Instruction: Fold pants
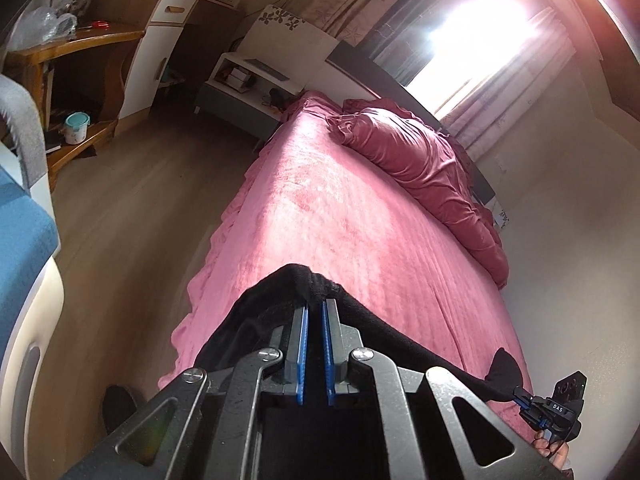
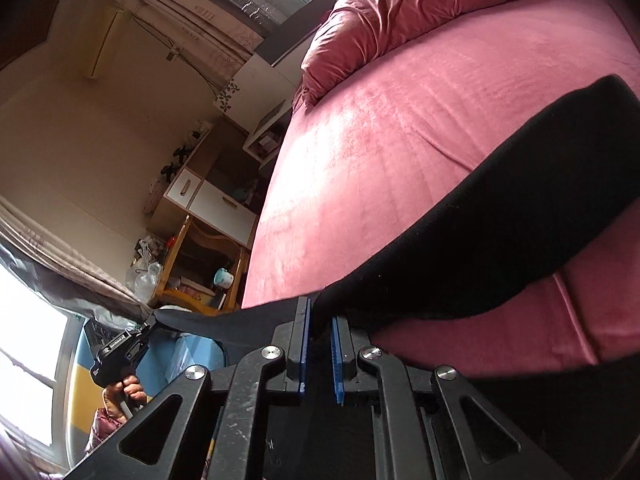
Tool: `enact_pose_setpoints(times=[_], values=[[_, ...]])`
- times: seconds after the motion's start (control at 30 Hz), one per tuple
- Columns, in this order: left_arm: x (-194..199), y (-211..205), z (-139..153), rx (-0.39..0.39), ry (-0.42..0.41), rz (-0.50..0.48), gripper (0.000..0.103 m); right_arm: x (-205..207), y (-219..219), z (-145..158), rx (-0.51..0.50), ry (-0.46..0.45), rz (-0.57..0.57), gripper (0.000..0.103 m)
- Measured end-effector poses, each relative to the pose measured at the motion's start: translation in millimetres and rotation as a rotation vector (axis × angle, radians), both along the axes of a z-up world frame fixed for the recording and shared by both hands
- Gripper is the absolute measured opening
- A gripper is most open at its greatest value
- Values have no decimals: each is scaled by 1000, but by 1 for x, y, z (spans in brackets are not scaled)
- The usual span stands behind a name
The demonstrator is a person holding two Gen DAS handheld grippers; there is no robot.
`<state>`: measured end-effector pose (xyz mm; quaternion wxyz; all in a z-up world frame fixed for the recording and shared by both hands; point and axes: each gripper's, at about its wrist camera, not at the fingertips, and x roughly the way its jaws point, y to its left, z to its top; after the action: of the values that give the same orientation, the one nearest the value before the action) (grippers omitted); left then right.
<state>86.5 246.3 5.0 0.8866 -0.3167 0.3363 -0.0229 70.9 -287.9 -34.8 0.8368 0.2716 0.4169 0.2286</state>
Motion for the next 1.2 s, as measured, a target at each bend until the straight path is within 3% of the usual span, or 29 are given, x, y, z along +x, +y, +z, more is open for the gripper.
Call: enact_pose_setpoints(times=[0.17,0.3,0.4,0.5,0.57,0.67,0.77,0.93,1.0,1.03,1.2], values=[[-64,9,-41,-78,67,54,2,-40,0,-35,-45,75,21,8],[-93,8,-79,-126,170,81,0,-57,4,-66,-85,136,27,7],[-109,9,-96,-227,218,112,2,-63,1,-81,-89,161,11,7],[-110,-7,-102,-281,249,88,13,-60,3,-87,-97,173,2,7],[-103,-18,-105,-307,280,76,31,-57,7,-86,-100,170,-2,7],[-90,-28,-123,-319,378,104,36,-57,10,-81,-92,164,-12,7],[-84,-29,-141,-362,424,147,36,-57,9,-79,-92,159,-16,7],[-76,-23,-154,-392,427,227,34,-60,2,-84,-95,171,-20,7],[-74,-21,-154,-387,417,237,24,-60,3,-85,-101,173,-21,7],[-71,-20,-152,-365,413,240,13,-60,4,-84,-101,173,-22,7],[-68,-13,-124,-341,309,218,7,-63,8,-73,-106,147,-25,7]])
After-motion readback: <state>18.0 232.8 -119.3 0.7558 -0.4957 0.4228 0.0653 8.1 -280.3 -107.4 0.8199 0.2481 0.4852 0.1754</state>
